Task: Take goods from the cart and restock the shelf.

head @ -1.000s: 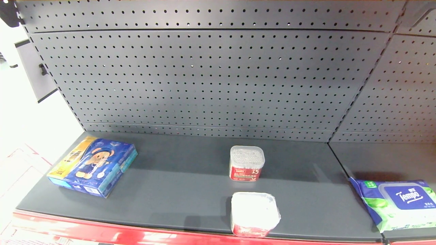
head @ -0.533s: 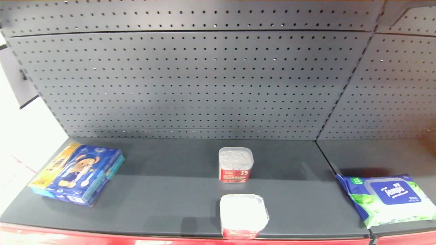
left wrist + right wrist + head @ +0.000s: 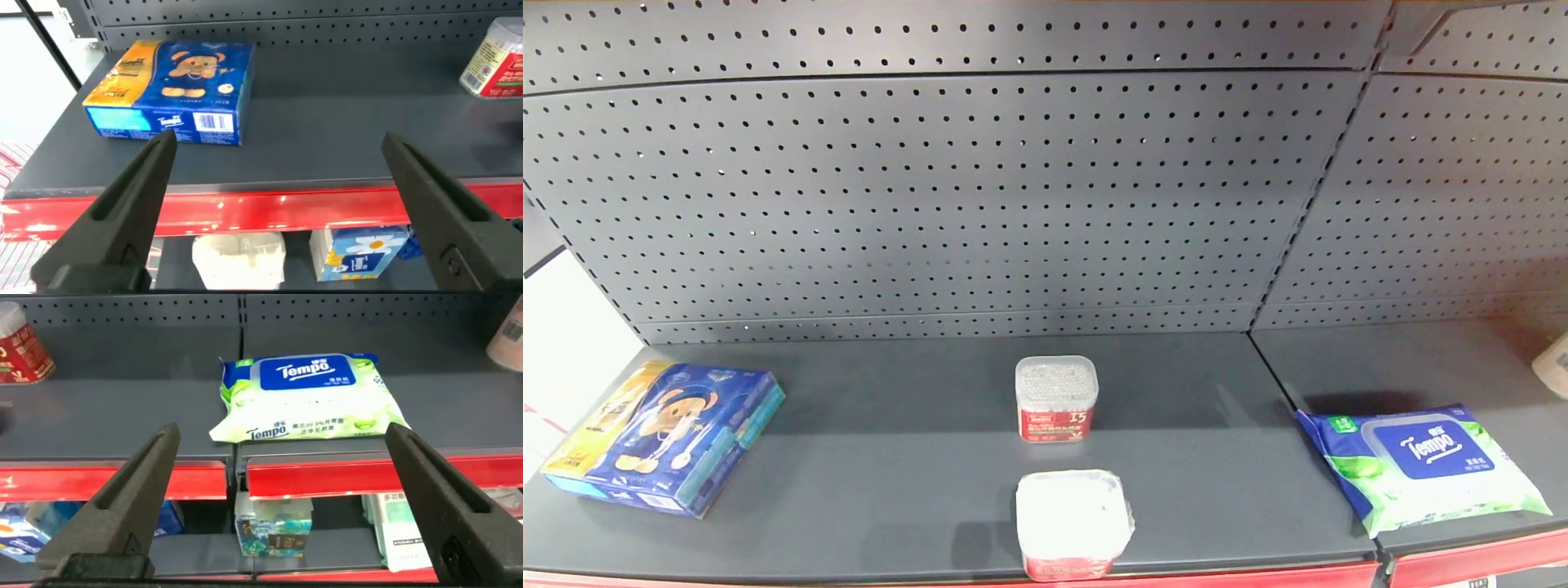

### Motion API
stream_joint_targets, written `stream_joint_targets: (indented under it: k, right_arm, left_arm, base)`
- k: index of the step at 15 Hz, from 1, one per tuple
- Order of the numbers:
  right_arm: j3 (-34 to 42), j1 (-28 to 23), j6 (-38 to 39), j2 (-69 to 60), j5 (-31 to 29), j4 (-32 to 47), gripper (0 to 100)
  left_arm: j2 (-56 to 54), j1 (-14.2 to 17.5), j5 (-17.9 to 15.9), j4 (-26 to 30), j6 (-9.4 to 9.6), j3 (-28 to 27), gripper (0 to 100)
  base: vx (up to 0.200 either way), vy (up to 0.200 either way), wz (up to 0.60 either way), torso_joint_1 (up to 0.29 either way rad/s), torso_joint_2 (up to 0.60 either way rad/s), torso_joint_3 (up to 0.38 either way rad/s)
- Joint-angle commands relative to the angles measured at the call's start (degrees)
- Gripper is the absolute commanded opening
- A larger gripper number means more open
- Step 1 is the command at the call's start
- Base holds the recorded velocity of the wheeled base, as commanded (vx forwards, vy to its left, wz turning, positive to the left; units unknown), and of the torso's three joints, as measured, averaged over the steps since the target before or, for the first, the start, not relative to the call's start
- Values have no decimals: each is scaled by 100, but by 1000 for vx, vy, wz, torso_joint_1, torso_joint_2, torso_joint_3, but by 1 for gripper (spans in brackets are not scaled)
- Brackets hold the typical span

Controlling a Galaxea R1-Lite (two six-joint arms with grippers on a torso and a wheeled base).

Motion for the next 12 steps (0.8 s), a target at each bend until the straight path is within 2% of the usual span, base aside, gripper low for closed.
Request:
stream_joint_targets:
  k: [1, 3, 7, 12]
  right_arm:
    - [0, 2, -1, 1, 0, -1, 100]
    - [0, 2, -1, -7, 0, -1, 100]
    - [0, 2, -1, -7, 0, -1, 100]
    - [0, 2, -1, 1, -9, -1, 100]
  left_arm:
    - [7, 4, -6, 0, 4, 0, 100]
    - [7, 4, 3, 0, 4, 0, 100]
    - [7, 4, -6, 0, 13, 0, 100]
    - [7, 4, -6, 0, -5, 0, 100]
  base:
    - [0, 0, 0, 0, 0, 0]
    - [0, 0, 0, 0, 0, 0]
    - [-200, 0, 0, 11, 5, 1]
    - [0, 0, 0, 0, 0, 0]
